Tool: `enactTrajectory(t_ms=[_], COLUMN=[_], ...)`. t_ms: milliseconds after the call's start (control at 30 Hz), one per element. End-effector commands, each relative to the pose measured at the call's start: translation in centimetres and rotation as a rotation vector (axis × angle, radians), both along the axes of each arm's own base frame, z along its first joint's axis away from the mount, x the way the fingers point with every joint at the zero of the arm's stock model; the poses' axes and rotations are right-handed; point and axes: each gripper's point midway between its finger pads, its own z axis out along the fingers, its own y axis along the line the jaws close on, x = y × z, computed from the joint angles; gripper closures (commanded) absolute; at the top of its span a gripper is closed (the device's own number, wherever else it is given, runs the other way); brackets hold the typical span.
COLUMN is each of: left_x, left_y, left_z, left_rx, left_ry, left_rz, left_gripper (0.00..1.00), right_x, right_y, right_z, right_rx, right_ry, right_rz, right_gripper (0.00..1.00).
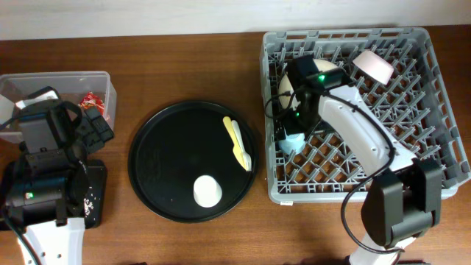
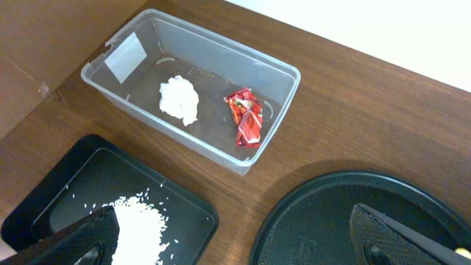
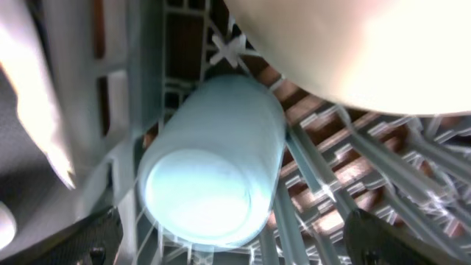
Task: Sort waste into correct bins and load items into the dishwasher rack
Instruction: 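Carry the light-blue cup right and set it in the rack, then reach right gripper to the white cup and grasp it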
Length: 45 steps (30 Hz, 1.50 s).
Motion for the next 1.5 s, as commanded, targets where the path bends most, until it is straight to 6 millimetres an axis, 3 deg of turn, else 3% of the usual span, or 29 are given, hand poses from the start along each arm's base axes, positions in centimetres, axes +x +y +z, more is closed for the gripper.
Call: enactTrajectory(t_ms=[0, 100, 167, 267, 367, 433, 567, 733, 867, 1133, 1300, 1467], left_x=[-0.2, -0.2, -0.2, -0.2, -0.2, -0.2, -0.2, -0.2, -0.2, -0.2, -0.2, -0.2], left_y=[0.3, 0.3, 0.3, 0.3, 0.3, 0.3, 0.3, 0.3, 0.3, 0.3, 0.3, 0.3], left_z=[0.3, 0.3, 0.3, 0.3, 0.3, 0.3, 0.3, 0.3, 0.3, 0.3, 0.3, 0.3], left_rx=[0.007, 0.007, 0.007, 0.007, 0.007, 0.007, 0.007, 0.007, 0.007, 0.007, 0.007, 0.007], left_ry=[-0.01, -0.009, -0.01, -0.009, -0.009, -0.009, -0.01, -0.01, -0.009, -0.01, -0.009, -0.009], left_rz=[0.015, 0.015, 0.015, 0.015, 0.015, 0.015, 0.015, 0.015, 0.015, 0.015, 0.015, 0.015], left_gripper=[0.01, 0.01, 0.01, 0.01, 0.01, 0.01, 0.01, 0.01, 0.01, 0.01, 0.01, 0.01], right_x=[1.3, 0.1, -1.4, -3.9, -6.4, -7.8, -11.0, -14.1, -14.1, -11.4, -11.1, -11.0], right_y=[0.4, 2.6, 5.2, 9.6, 13.9, 15.6, 19.7, 22.9, 23.7, 24.7, 24.9, 25.0], right_z=[6.3, 11.0, 13.2, 13.6, 12.7, 11.7, 7.2, 2.2, -0.4, -1.1, -3.4, -3.8], right_rx=[0.042, 0.11, 0.168, 0.221, 0.228, 0.219, 0.186, 0.217, 0.225, 0.205, 0.181, 0.178], right_ry=[-0.103, -0.134, -0.156, -0.137, -0.119, -0.09, -0.024, 0.0, -0.027, -0.127, -0.092, -0.091], right_rz=[0.005, 0.084, 0.153, 0.281, 0.414, 0.47, 0.601, 0.7, 0.715, 0.598, 0.563, 0.552], right_gripper=[0.01, 0.04, 0.04, 0.04, 0.04, 0.04, 0.02, 0.02, 0.02, 0.02, 0.03, 0.03])
